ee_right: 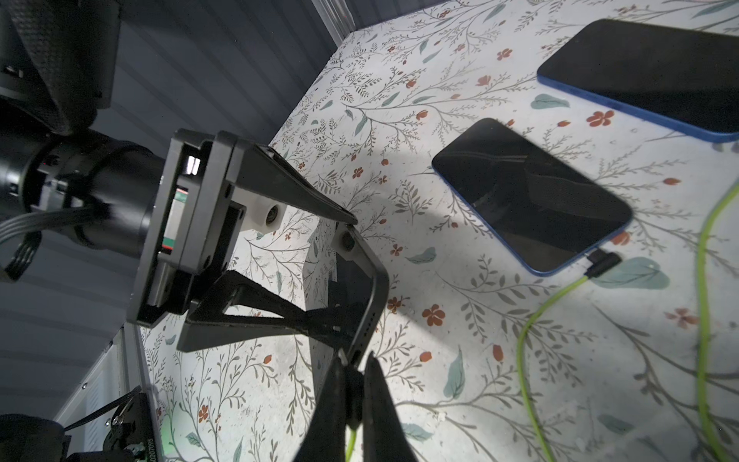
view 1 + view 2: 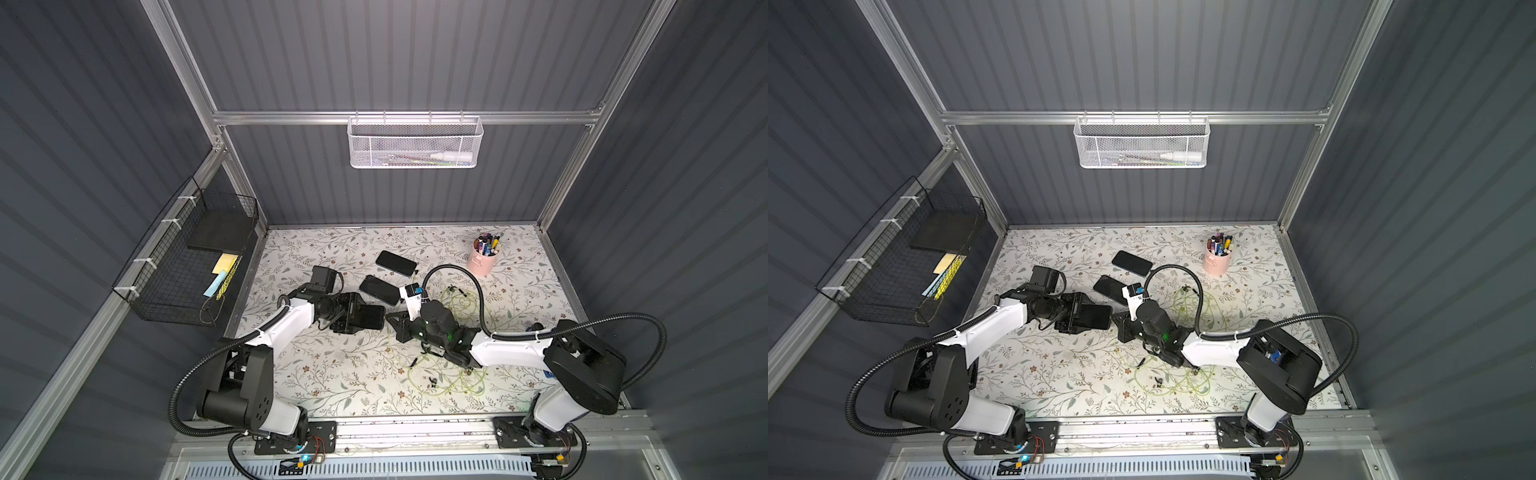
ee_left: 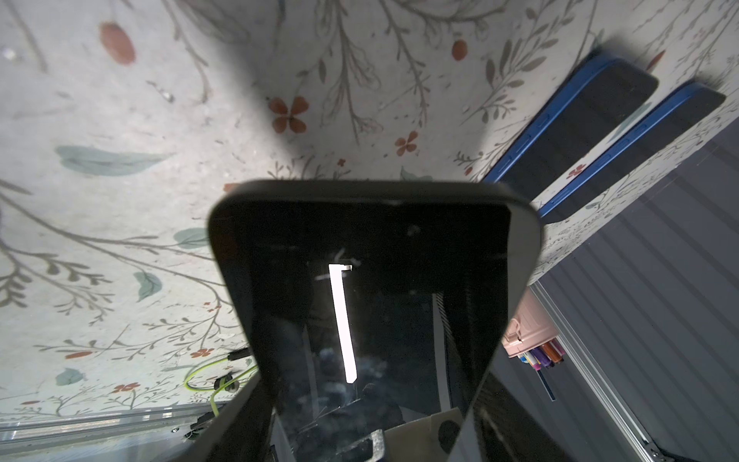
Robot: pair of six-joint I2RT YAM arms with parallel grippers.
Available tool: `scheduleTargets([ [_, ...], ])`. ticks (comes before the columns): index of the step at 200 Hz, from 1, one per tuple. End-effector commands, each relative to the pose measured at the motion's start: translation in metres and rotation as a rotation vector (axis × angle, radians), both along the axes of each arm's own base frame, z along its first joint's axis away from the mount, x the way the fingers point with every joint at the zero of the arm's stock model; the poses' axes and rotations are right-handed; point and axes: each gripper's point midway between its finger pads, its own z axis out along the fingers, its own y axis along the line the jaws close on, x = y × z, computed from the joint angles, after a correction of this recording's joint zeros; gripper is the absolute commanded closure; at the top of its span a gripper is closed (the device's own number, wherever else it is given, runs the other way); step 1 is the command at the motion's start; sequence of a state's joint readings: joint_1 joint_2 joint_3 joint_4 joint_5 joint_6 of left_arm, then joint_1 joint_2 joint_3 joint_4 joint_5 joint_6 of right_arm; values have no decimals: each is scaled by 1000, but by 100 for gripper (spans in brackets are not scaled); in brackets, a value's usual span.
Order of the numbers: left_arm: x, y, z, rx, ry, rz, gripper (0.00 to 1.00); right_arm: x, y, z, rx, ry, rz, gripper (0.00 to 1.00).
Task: Plug wired earphones into phones
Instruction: Insert the wired earphone into the phone.
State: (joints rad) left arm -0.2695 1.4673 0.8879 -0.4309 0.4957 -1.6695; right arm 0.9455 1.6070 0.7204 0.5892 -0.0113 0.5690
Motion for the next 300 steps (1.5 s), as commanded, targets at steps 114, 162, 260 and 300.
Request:
scheduleTargets([
  [114, 0, -6, 15, -47, -38, -6, 100, 3, 0, -4, 5, 29, -34, 100],
  [162, 0, -6, 15, -46, -41, -9, 100, 4, 1, -7, -1, 41, -41, 100],
  [260, 0, -5, 14, -41, -47, -12, 100, 4, -1, 5, 45, 22, -47, 100],
  [300, 1, -6, 13, -44, -50, -10, 100, 3, -1, 3, 43, 26, -44, 100],
])
